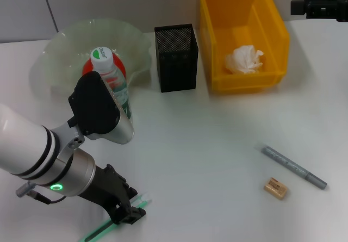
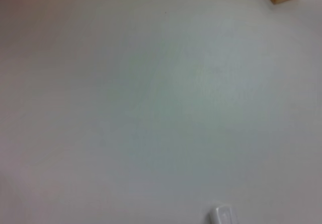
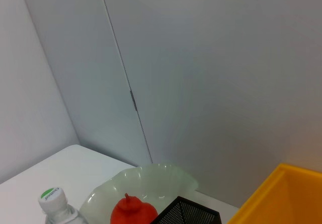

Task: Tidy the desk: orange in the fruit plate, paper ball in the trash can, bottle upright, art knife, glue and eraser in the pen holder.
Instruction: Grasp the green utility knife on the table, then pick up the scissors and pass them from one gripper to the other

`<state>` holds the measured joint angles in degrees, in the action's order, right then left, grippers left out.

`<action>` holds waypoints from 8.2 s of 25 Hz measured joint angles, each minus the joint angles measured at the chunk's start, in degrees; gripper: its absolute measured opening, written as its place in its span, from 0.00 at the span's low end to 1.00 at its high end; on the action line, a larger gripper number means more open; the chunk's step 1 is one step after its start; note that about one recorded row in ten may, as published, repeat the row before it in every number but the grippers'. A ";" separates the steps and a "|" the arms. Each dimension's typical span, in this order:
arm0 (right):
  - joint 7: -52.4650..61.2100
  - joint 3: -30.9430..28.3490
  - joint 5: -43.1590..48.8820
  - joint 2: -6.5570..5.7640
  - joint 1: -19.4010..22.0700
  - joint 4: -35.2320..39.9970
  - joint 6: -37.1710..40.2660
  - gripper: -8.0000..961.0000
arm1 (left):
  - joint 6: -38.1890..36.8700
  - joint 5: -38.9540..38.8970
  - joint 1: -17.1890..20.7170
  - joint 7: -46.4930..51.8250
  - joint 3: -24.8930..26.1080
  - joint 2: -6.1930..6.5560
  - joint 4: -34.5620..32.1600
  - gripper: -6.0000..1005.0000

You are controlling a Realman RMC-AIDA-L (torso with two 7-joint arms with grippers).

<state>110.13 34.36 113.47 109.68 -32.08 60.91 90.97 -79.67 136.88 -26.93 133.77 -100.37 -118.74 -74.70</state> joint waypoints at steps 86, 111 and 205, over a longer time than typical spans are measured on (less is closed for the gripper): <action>-15.36 9.31 -2.44 9.00 -4.86 -2.69 3.78 0.67 | 6.85 -51.97 -8.27 -33.64 28.80 0.26 11.26 0.19; -15.34 9.70 -11.08 9.32 -2.83 -2.81 1.67 0.67 | 7.64 -57.00 -8.21 -38.43 28.71 0.11 15.64 0.20; -20.22 11.11 -19.75 9.50 -5.56 -11.63 -3.88 0.24 | 11.14 -74.00 -8.31 -51.15 24.33 -0.33 26.19 0.19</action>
<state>89.91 45.47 93.72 119.18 -37.64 49.28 87.09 -68.53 62.88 -35.24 82.62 -76.04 -119.06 -48.52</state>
